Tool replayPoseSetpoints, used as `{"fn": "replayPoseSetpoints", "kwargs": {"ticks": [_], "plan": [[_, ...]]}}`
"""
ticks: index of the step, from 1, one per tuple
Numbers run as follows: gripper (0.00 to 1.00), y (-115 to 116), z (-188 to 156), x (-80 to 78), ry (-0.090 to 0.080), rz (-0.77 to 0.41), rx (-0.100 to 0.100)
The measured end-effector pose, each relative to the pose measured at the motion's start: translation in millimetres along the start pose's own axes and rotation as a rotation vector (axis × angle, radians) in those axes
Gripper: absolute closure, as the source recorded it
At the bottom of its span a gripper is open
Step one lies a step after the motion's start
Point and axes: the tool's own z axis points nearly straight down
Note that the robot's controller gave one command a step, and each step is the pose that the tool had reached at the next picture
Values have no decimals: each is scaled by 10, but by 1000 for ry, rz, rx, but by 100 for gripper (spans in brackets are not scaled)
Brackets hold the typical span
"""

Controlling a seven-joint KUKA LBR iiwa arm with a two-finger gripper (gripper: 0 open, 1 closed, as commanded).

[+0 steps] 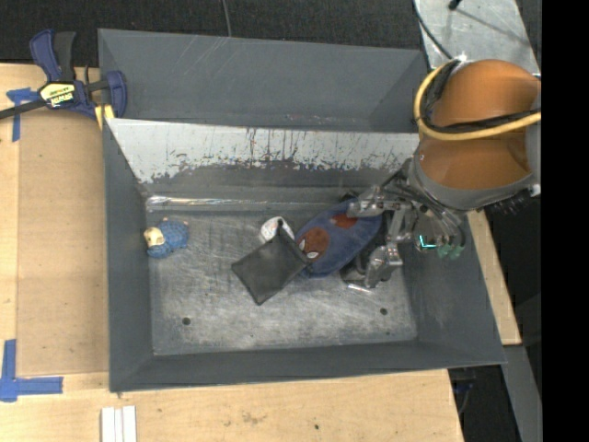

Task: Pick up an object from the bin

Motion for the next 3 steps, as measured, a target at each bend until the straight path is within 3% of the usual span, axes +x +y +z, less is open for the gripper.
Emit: {"fn": "replayPoseSetpoints", "kwargs": {"ticks": [1, 2, 3], "plan": [[0, 115, 1236, -372, -5, -56, 0], [100, 129, 1161, -416, -23, -58, -2], [100, 21, -422, -473, -17, -84, 2]]}}
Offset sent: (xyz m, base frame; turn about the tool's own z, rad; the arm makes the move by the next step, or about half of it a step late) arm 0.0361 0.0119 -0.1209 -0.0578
